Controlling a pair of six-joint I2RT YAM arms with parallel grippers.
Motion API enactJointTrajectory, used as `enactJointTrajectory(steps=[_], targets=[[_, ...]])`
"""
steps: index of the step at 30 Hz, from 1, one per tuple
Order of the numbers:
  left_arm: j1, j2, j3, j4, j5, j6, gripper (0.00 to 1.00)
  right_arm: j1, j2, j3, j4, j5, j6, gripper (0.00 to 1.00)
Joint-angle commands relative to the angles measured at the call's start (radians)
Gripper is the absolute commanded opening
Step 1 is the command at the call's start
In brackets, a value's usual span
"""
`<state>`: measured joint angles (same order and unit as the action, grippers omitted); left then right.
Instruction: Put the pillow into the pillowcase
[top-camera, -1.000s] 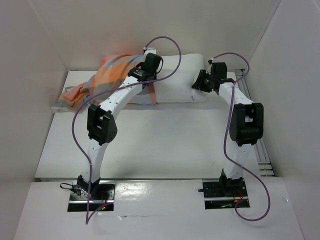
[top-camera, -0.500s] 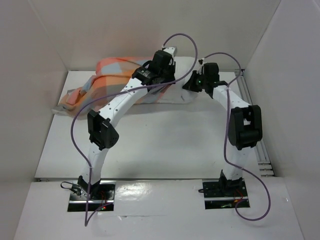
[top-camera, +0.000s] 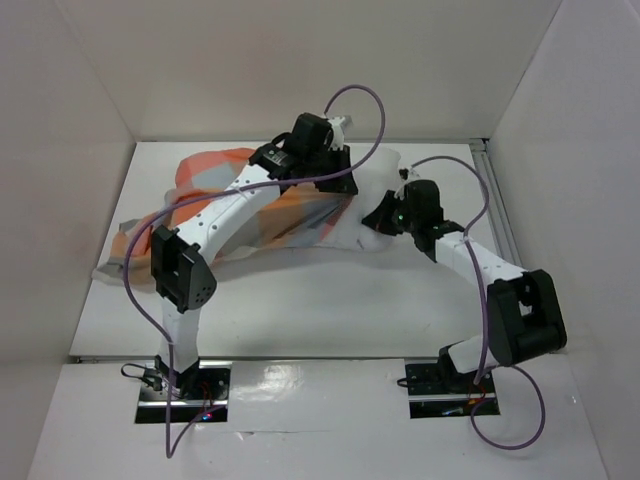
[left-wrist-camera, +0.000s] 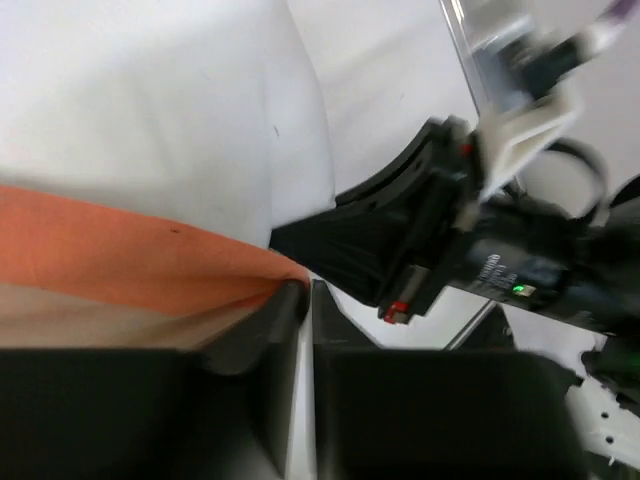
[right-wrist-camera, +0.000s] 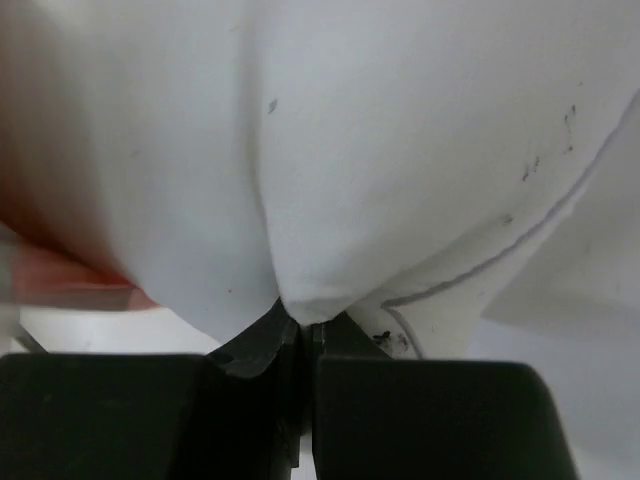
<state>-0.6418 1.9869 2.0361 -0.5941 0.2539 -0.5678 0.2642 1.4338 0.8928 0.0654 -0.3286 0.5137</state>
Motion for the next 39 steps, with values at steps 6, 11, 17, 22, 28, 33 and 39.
enactJointTrajectory(steps=[6, 11, 17, 22, 28, 33, 39], targets=[[0.092, -0.183, 0.174, 0.007, -0.091, 0.078, 0.71, 0.101, -0.194, -0.04, -0.199, 0.178, -0.101, 0.73], [0.151, -0.168, 0.144, -0.029, -0.295, 0.088, 0.74, 0.101, -0.25, 0.023, -0.309, 0.355, -0.147, 0.95], [0.16, 0.101, 0.307, -0.128, -0.602, 0.138, 0.79, 0.101, -0.173, 0.133, -0.352, 0.405, -0.146, 0.99], [0.114, 0.211, 0.356, -0.086, -0.749, 0.158, 0.77, 0.101, -0.112, 0.156, -0.342, 0.395, -0.146, 0.99], [0.096, 0.24, 0.299, -0.049, -0.834, 0.177, 0.67, 0.092, -0.081, 0.137, -0.342, 0.395, -0.146, 0.99], [0.096, 0.251, 0.289, -0.076, -0.834, 0.189, 0.51, 0.044, -0.058, 0.127, -0.306, 0.37, -0.127, 0.99], [0.096, 0.213, 0.266, -0.076, -0.782, 0.178, 0.0, 0.001, 0.022, 0.147, -0.248, 0.246, -0.107, 0.99]])
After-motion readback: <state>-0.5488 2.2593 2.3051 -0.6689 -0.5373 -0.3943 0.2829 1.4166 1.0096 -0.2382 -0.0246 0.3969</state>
